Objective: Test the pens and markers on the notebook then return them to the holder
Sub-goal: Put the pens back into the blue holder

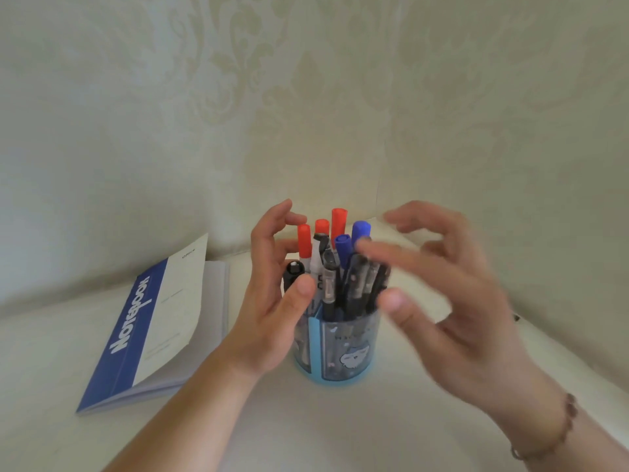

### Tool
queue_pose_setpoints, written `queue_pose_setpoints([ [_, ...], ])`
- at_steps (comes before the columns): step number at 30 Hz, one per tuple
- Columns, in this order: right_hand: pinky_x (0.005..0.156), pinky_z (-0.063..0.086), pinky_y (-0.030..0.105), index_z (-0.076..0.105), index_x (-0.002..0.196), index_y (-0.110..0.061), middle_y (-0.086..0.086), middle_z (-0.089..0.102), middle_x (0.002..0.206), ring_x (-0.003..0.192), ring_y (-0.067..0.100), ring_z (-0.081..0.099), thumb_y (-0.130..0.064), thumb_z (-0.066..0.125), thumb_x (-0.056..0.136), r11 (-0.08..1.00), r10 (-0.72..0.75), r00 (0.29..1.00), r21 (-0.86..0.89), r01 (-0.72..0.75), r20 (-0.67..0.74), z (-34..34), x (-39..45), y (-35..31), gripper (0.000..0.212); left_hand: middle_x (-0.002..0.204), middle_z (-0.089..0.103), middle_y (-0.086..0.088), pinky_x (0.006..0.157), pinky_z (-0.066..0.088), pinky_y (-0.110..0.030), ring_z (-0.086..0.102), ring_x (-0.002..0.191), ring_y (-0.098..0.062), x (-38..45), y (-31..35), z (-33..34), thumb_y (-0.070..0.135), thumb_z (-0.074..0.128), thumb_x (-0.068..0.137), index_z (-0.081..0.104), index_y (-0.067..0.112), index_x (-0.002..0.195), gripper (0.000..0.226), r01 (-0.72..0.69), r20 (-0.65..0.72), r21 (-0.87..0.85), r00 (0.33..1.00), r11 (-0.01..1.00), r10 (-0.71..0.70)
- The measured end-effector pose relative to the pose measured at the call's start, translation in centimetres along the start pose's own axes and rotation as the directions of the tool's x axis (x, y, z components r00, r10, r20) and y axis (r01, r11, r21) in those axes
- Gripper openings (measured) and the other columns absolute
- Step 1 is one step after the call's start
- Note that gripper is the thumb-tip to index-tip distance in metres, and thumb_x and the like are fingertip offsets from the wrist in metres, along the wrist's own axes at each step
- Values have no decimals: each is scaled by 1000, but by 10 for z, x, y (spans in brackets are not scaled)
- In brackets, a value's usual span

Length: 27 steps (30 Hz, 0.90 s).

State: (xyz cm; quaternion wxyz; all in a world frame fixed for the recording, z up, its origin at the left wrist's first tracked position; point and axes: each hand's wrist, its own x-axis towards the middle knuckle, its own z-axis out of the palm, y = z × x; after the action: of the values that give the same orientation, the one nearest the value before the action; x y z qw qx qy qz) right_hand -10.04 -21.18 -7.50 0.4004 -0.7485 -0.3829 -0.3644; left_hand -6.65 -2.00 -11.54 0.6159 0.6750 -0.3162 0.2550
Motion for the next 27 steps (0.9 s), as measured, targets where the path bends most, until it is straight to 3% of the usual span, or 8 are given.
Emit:
queue_pose_setpoints([
  [3, 78, 48, 27, 57, 120, -26, 3, 57, 113, 96, 19, 60, -25, 54, 95, 964, 256, 942, 129, -232, -217, -15, 1, 32, 26, 132, 38, 0, 83, 46, -29, 52, 104, -19, 0, 0, -1, 66, 50, 88, 20, 12, 145, 84, 8, -17, 0, 1000, 1000, -8],
  [6, 79, 44, 22, 64, 117, -22, 3, 66, 109, 95, 19, 63, -11, 60, 91, 749, 570, 812, -328, -575, -123, -28, -12, 87, 28, 132, 38, -2, 86, 45, -26, 52, 106, -17, 0, -1, -1, 63, 50, 90, 20, 13, 144, 79, 2, -13, -5, 1000, 1000, -2],
  [10, 80, 46, 30, 61, 119, -16, 9, 68, 111, 104, 30, 61, -21, 57, 91, 410, 820, 555, -821, -397, 141, -24, -33, 113, 29, 131, 39, 2, 87, 45, -24, 53, 105, -12, 0, -1, -1, 62, 50, 91, 22, 13, 143, 76, 5, -17, -1, 1000, 1000, -5],
  [16, 84, 52, 38, 38, 142, -28, 4, 57, 109, 98, 26, 58, -13, 49, 91, 461, 830, 489, -824, -329, 270, -7, -34, 98, 54, 123, 45, 9, 80, 42, -23, 51, 90, -9, -1, -4, -4, 43, 58, 85, 37, 28, 135, 57, 71, -113, 83, 992, 994, -61],
  [19, 72, 45, 31, 32, 146, -31, -3, 58, 94, 75, 14, 56, -8, 53, 92, 659, 709, 663, -558, -504, 238, -12, -25, 82, 63, 120, 46, 4, 74, 40, -18, 50, 85, -9, 0, -3, -5, 41, 63, 79, 42, 29, 131, 58, 95, -149, 77, 985, 993, -82],
  [21, 63, 48, 34, 35, 141, -35, -4, 57, 86, 64, 19, 59, 2, 55, 92, 819, 569, 822, -95, -566, 4, -18, -13, 64, 64, 119, 46, 2, 74, 39, -16, 49, 83, -8, 0, -3, -5, 45, 66, 77, 44, 28, 131, 60, 84, -143, 102, 987, 991, -69],
  [24, 53, 50, 29, 36, 135, -26, 2, 51, 90, 67, 21, 60, 3, 55, 93, 823, 463, 843, 486, -293, -275, -25, 0, 32, 55, 108, 47, -4, 75, 37, -12, 49, 82, -7, 0, -3, -5, 66, 62, 79, 45, 28, 130, 65, 58, -136, 132, 990, 990, -40],
  [27, 60, 50, 30, 30, 136, -23, 14, 42, 102, 76, 25, 59, -11, 59, 91, 811, 380, 855, 571, -125, -352, -24, 5, 14, 54, 112, 48, -6, 78, 39, -14, 52, 86, -11, 1, -4, -4, 72, 56, 80, 47, 29, 128, 65, 32, -129, 153, 992, 988, -12],
])
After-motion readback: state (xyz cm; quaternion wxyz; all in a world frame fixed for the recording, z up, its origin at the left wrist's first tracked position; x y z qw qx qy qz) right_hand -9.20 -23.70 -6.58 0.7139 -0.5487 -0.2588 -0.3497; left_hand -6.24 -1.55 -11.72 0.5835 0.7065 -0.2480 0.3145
